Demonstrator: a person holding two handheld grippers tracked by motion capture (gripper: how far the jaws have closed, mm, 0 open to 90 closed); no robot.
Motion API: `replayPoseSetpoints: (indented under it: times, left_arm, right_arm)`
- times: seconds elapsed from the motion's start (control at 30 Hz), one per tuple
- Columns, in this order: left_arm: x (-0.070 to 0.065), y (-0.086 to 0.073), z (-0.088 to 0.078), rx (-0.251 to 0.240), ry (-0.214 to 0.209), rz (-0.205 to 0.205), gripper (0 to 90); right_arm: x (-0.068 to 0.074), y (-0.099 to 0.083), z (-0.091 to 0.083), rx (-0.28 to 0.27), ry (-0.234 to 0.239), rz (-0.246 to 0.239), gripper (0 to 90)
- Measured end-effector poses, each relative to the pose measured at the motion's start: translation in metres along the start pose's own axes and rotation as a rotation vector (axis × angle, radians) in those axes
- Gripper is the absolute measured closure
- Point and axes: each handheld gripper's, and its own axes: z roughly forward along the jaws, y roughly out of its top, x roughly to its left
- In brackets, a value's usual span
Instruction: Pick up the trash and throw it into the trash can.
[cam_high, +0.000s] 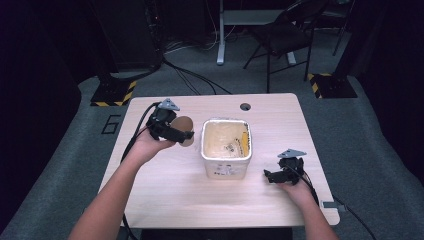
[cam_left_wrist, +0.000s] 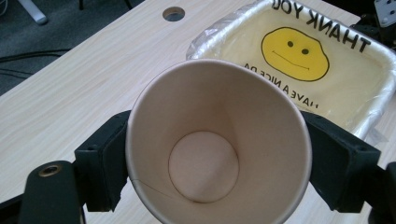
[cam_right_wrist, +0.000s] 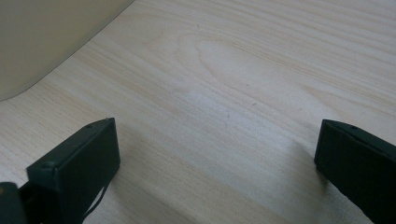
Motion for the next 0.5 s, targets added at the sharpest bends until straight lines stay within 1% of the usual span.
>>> replayPoseSetpoints:
  times: [0.27,0.5]
  left_arm:
    - [-0.007,0.012,-0.001,-0.005,-0.009,0.012,17.8]
    - [-0.013,0.022,-0.004,-0.011,-0.014,0.036,17.9]
  right_arm:
    - [0.000,0.000,0.000,0.000,0.000,0.000,0.0]
    - [0.000,0.000,0.000,0.000,0.000,0.001,0.0]
